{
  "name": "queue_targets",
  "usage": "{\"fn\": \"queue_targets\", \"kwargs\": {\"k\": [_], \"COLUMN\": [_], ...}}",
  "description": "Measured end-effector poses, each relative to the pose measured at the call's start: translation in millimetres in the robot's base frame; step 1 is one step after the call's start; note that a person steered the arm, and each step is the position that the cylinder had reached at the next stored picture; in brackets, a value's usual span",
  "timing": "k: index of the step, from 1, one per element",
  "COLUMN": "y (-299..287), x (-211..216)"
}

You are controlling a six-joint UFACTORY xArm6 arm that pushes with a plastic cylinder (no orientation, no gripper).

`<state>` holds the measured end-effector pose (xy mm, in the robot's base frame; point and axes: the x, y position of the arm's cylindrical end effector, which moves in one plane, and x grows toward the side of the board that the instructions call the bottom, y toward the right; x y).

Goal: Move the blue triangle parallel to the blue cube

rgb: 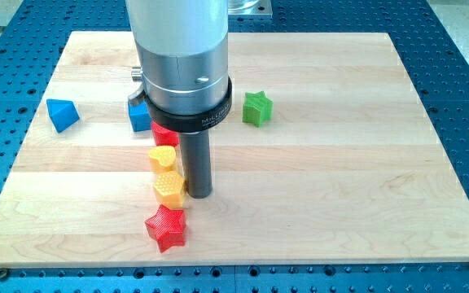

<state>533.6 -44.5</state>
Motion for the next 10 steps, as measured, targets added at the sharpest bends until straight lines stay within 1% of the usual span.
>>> {"fn": "queue_targets", "kwargs": {"k": [3, 4, 6, 8, 9, 10], "y": [-11, 1, 211, 316, 353, 353], "x": [0, 4, 10, 10, 10, 10]}}
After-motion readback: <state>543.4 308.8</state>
